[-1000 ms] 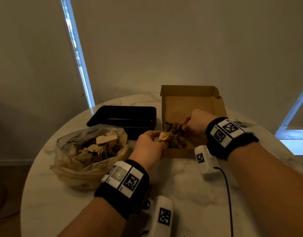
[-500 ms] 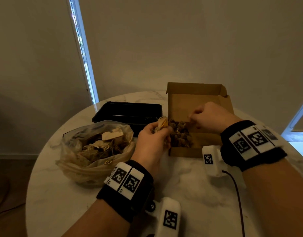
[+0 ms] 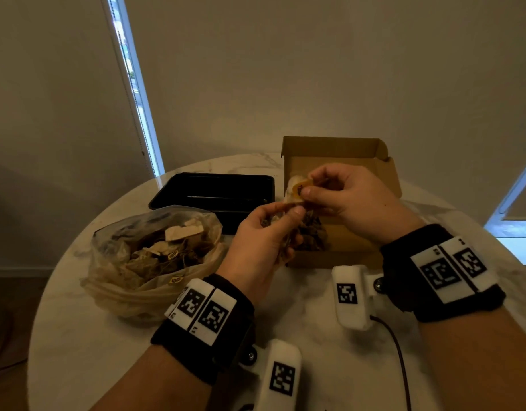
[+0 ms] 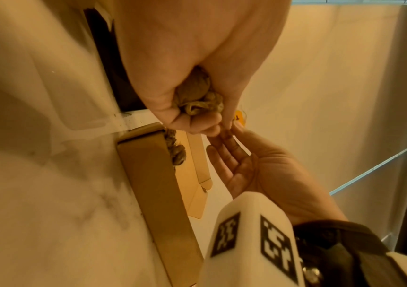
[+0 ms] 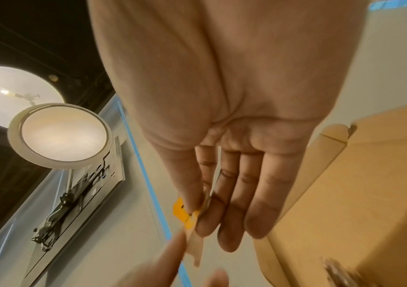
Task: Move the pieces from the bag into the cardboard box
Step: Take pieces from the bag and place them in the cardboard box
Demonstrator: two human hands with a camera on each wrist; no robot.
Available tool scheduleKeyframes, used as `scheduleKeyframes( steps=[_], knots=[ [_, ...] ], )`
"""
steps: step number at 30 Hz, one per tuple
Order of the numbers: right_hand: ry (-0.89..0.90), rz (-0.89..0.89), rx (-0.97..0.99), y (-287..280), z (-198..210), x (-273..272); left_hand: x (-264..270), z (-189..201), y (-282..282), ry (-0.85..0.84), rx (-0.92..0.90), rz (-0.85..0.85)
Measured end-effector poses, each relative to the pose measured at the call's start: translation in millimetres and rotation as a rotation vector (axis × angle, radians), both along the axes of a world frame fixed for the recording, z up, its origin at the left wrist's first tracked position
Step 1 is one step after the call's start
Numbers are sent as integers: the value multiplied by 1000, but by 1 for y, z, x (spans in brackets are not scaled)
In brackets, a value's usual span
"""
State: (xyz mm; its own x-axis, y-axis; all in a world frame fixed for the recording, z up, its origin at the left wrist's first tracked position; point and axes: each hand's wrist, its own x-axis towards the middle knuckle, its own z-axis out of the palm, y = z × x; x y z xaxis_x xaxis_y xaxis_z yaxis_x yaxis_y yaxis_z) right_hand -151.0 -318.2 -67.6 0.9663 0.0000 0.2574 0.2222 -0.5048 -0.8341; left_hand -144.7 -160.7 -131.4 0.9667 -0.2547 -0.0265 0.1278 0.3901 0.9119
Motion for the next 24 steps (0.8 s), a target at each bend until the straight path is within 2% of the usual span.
scheduleKeyframes(
  steps=[4,8,13,18,21,24],
  knots=[
    [10,28,17,-7,4,-3,-2,5,5,-46,15,64],
    [80,100,-36,-8,3,-5,-4,8,4,-62,53,-15],
    [81,47,28,-12,1,-5,-4,6,2,-70,86,-15],
    [228,69,72,-11,1,-8,-2,2,0,-55,88,34],
    [196,-37,105,-19,4,-7,0,0,1,-18,106,87],
    [219,-240,74,-35,5,0,5,-6,3,42,162,132]
  ],
)
